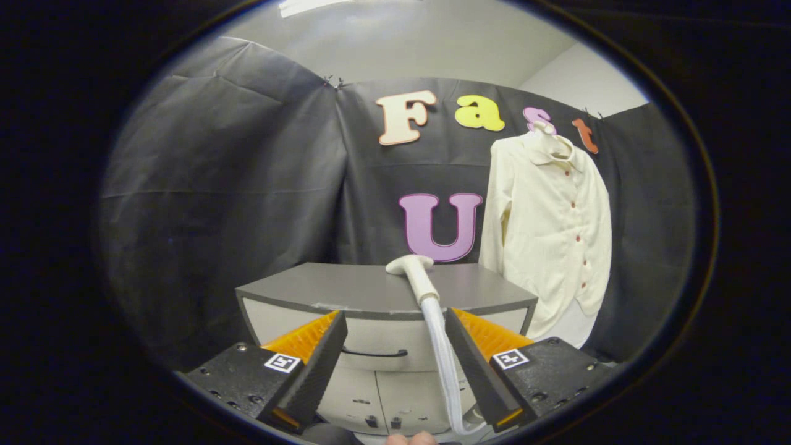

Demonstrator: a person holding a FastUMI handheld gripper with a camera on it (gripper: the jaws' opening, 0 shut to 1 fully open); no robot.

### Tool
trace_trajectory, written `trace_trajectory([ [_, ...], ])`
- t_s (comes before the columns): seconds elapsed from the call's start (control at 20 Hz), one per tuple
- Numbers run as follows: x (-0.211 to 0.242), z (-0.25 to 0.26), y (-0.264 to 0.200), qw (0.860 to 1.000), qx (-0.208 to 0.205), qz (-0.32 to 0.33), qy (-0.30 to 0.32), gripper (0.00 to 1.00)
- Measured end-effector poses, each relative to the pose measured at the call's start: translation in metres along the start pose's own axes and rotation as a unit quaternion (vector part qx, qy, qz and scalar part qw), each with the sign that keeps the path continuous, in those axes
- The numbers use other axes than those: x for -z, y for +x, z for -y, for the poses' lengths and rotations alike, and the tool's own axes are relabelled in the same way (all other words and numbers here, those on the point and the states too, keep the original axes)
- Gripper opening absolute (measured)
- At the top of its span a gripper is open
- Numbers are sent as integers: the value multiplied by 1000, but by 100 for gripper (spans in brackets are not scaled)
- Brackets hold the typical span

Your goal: Iron the clothes twice with a garment steamer, once on the left side and once on the right side.

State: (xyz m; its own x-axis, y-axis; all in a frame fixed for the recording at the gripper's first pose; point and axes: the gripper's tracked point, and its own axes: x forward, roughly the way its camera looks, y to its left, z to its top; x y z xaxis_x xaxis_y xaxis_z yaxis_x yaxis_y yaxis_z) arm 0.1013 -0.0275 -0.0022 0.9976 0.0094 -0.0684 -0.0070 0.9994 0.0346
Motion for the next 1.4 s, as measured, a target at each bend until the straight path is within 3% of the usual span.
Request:
trace_trajectory([
  [0.7,15,31,128,998,2,-67,5,97],
  [1.05,42,29,172,989,-12,-147,0,96],
  [1.25,48,26,192,985,-11,-173,-15,82],
  [1.4,51,22,197,982,-10,-187,1,63],
])
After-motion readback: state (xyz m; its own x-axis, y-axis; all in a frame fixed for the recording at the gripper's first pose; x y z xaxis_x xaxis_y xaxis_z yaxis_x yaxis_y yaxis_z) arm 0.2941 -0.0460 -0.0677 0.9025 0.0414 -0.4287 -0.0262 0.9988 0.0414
